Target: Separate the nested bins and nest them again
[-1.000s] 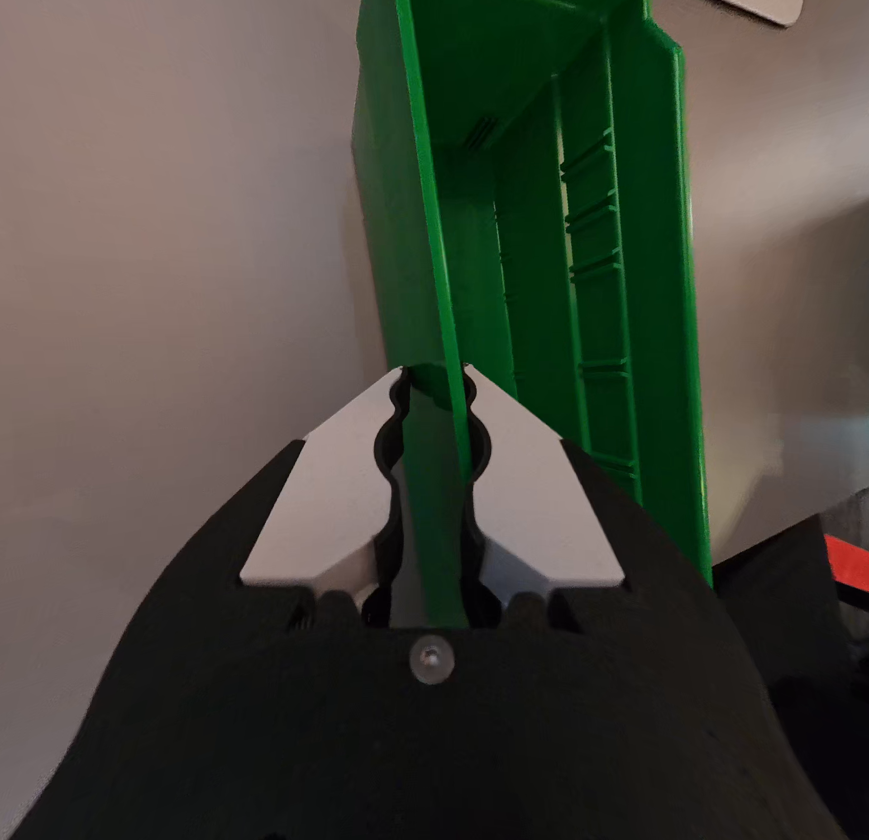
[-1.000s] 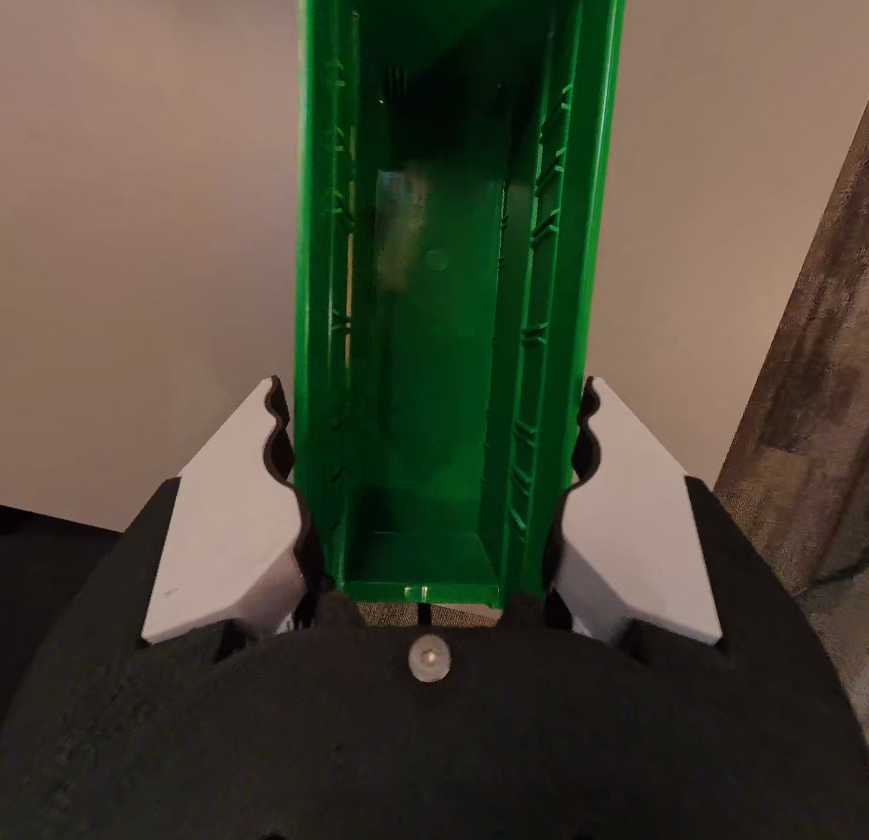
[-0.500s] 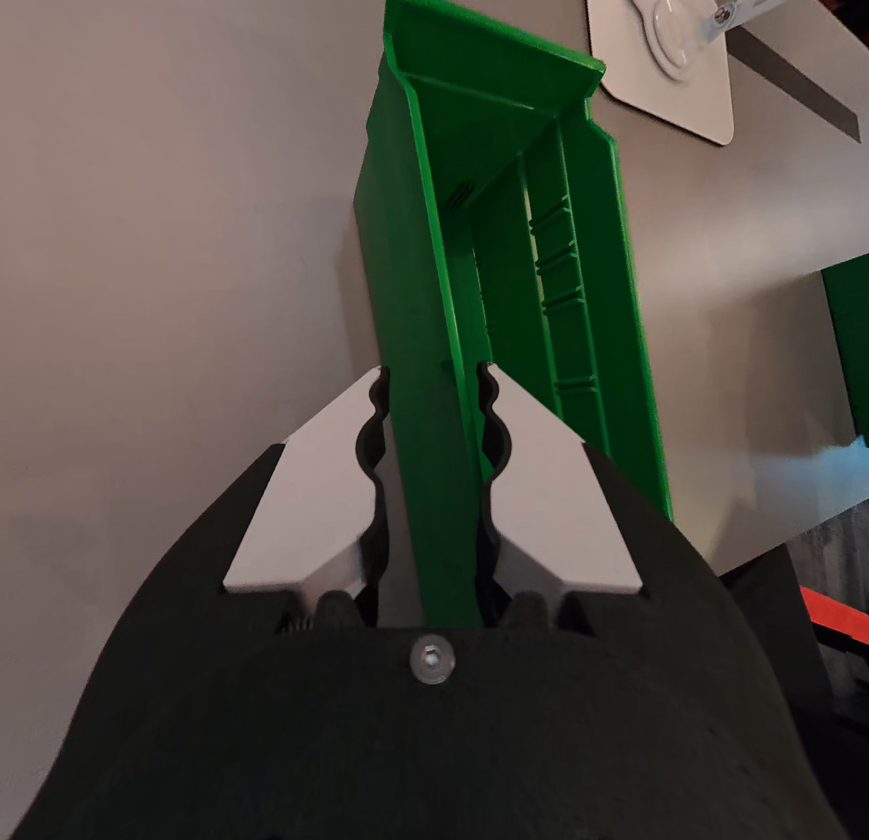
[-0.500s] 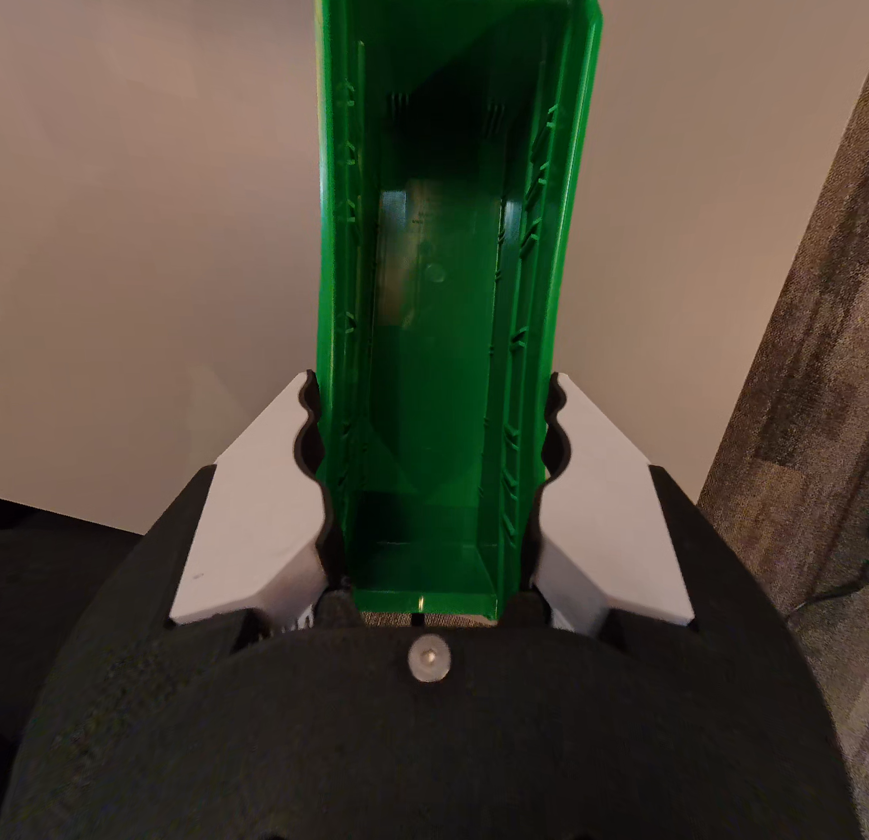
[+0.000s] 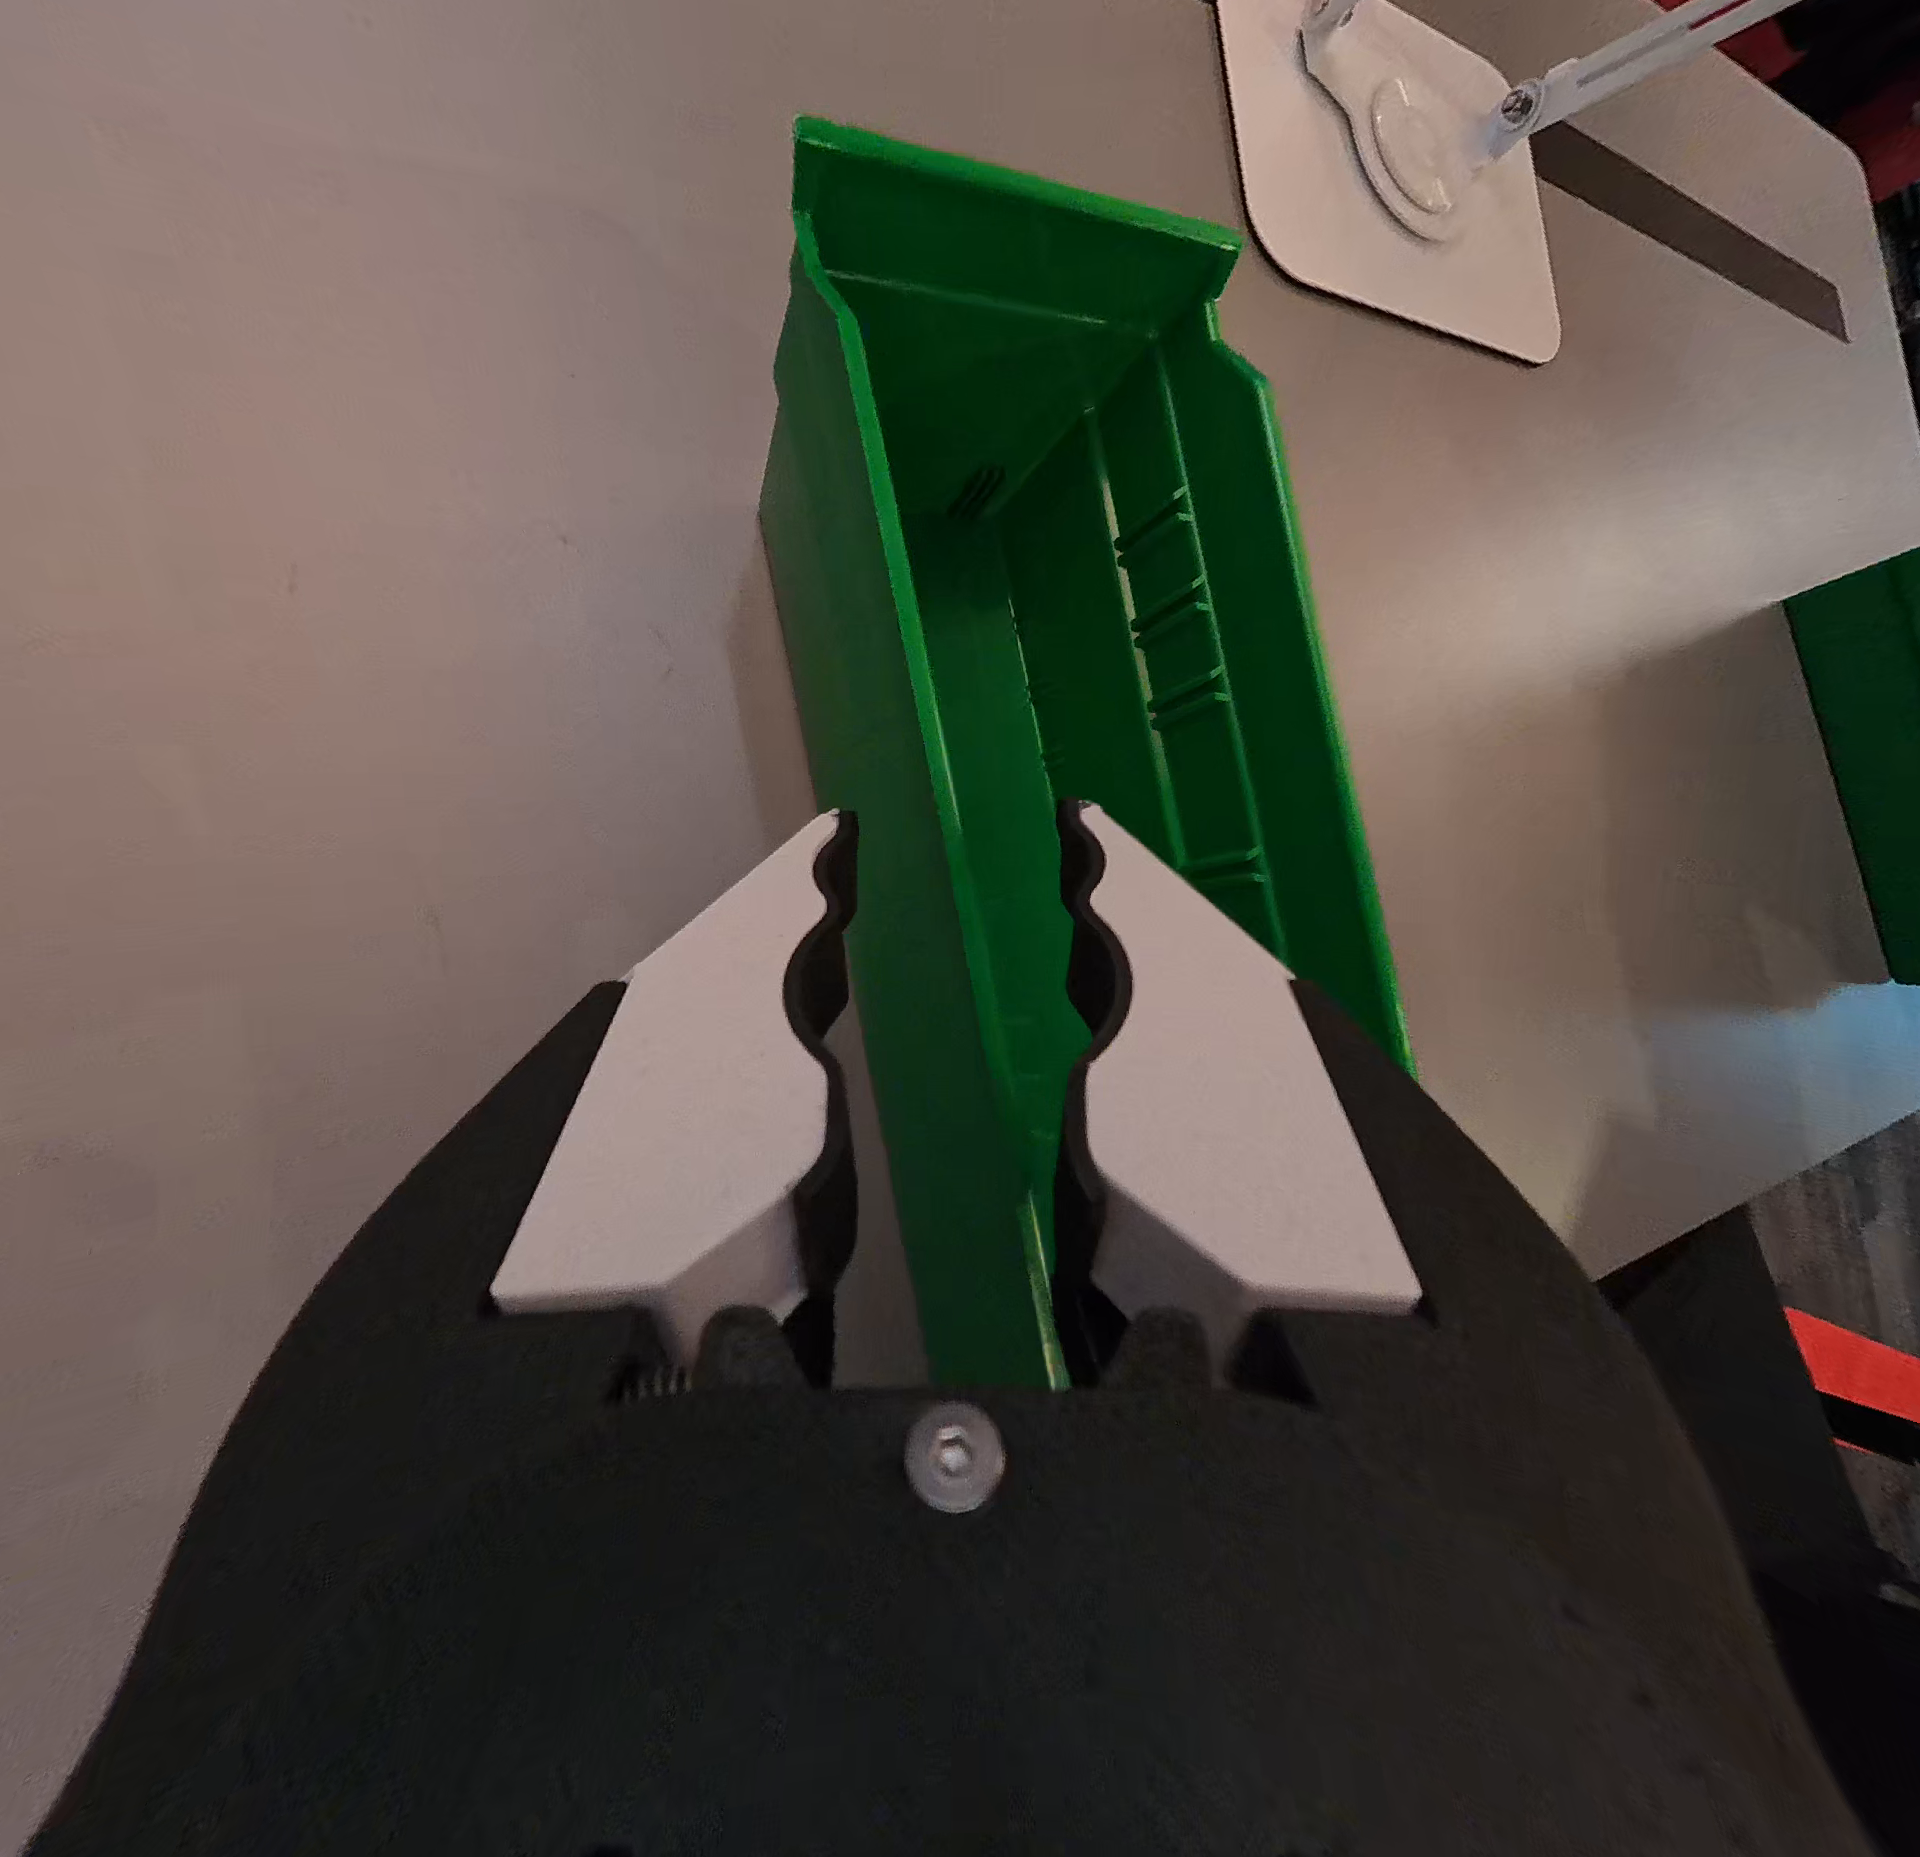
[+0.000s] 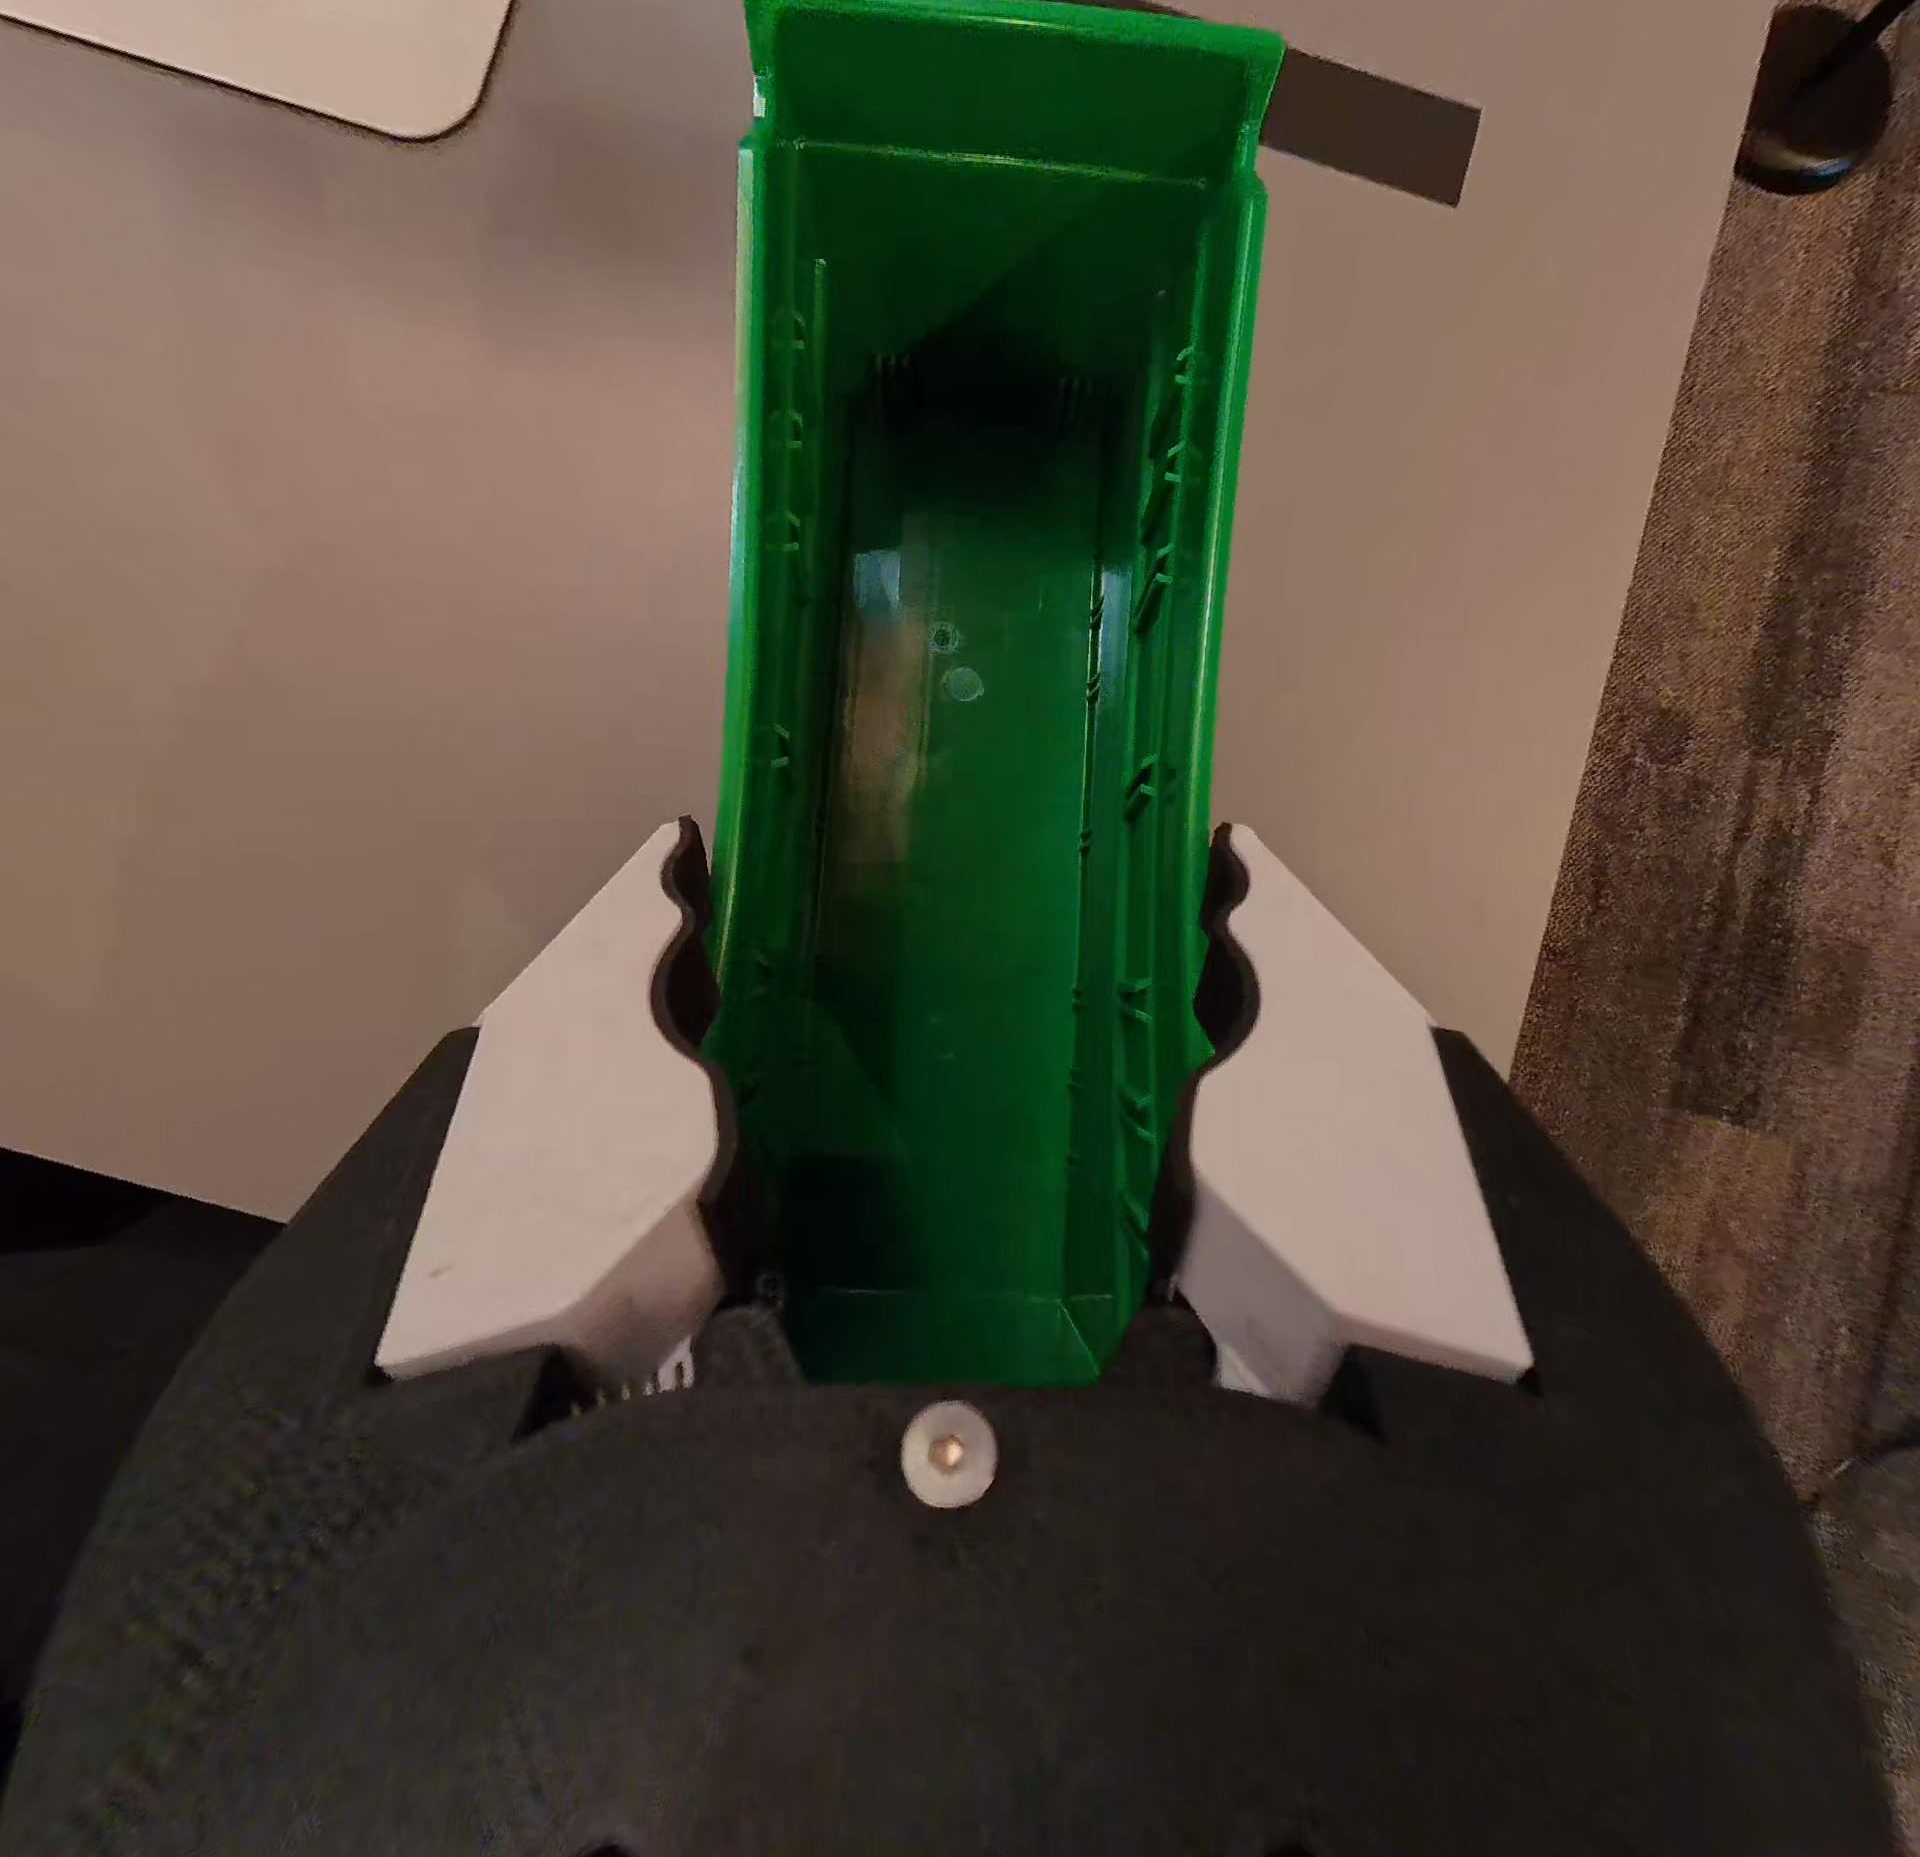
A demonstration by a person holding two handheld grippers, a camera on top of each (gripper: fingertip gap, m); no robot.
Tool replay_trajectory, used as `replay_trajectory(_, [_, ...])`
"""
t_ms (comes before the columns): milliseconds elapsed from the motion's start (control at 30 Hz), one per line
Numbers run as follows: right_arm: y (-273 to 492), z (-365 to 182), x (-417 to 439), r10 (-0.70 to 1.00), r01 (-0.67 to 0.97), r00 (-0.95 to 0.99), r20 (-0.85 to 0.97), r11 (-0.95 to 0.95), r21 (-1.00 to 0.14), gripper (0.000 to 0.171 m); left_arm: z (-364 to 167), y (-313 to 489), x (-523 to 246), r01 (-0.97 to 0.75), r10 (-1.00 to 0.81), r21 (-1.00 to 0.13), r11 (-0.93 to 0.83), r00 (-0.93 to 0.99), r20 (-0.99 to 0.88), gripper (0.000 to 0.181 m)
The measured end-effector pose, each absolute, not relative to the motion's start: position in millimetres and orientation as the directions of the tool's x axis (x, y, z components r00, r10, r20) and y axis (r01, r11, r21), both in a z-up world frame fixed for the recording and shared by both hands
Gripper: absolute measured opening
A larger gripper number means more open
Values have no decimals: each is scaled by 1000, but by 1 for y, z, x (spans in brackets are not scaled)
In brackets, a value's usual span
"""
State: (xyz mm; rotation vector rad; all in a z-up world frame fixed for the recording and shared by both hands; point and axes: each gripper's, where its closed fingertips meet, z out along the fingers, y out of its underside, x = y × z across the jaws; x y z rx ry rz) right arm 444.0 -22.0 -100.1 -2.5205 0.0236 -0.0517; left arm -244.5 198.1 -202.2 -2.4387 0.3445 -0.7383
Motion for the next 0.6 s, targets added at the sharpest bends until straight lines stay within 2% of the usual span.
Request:
replay_trajectory(267, [-21, -34, 416, -28, 51, 994, 106, -737, -674, 95, -192, 200, -249, -49, -386, -603, -796, 809, 444, 43])
replay_trajectory(400, [-14, 4, 363, 53, 126, 991, 123, -687, -716, 96, -191, 201, -243, 1, -380, -596, -803, 770, 513, 45])
replay_trajectory(500, [0, 3, 312, 165, 160, 984, 65, -669, -725, 96, -194, 199, -239, -23, -392, -592, -805, 769, 504, 47])
replay_trajectory(600, [19, -24, 259, 263, 172, 965, -14, -670, -723, 96, -188, 200, -238, -28, -406, -609, -793, 769, 494, 46])
